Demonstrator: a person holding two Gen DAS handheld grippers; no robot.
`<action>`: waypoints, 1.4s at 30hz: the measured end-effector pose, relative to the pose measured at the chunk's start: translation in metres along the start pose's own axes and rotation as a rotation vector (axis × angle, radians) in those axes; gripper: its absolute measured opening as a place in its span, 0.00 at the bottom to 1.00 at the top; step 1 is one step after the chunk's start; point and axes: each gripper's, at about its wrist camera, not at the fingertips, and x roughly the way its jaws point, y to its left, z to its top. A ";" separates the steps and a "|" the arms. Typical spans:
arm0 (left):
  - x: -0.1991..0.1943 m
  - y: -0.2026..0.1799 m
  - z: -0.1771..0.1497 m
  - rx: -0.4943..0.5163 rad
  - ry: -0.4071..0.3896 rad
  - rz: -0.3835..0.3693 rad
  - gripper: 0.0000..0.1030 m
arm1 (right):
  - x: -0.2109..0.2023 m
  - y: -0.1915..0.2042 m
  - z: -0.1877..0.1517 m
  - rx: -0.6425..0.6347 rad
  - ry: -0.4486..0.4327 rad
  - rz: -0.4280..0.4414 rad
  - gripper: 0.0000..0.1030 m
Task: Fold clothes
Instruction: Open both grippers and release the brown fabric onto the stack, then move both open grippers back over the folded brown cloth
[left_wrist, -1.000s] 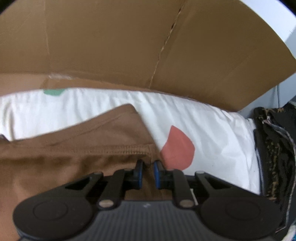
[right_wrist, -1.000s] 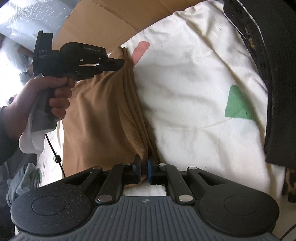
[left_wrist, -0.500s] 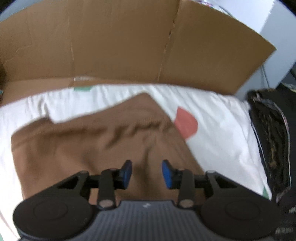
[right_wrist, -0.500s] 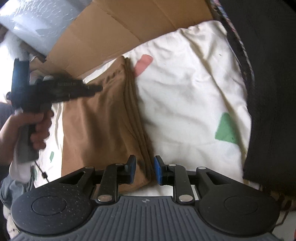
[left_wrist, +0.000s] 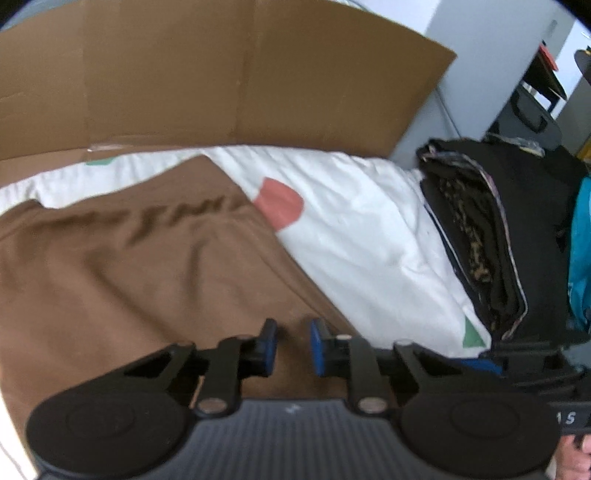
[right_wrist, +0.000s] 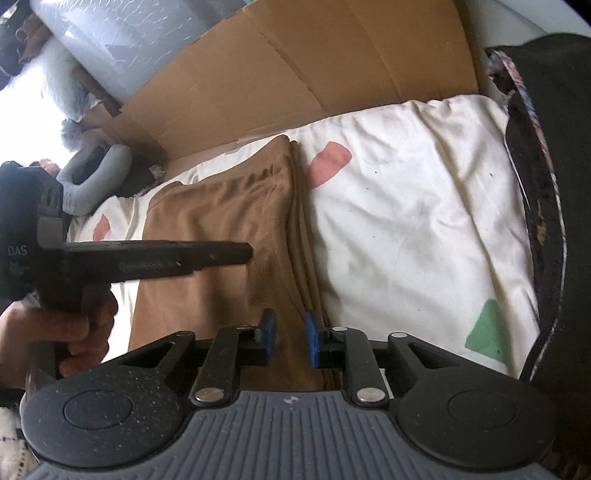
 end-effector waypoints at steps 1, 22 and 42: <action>0.004 -0.001 -0.002 0.000 0.005 -0.003 0.18 | 0.002 0.002 0.001 -0.008 0.002 -0.003 0.16; -0.031 0.083 0.027 -0.031 -0.029 0.138 0.21 | 0.046 0.046 0.019 -0.175 0.008 -0.006 0.17; -0.038 0.187 0.005 -0.005 -0.051 0.255 0.24 | 0.085 0.053 0.035 -0.410 0.117 -0.100 0.20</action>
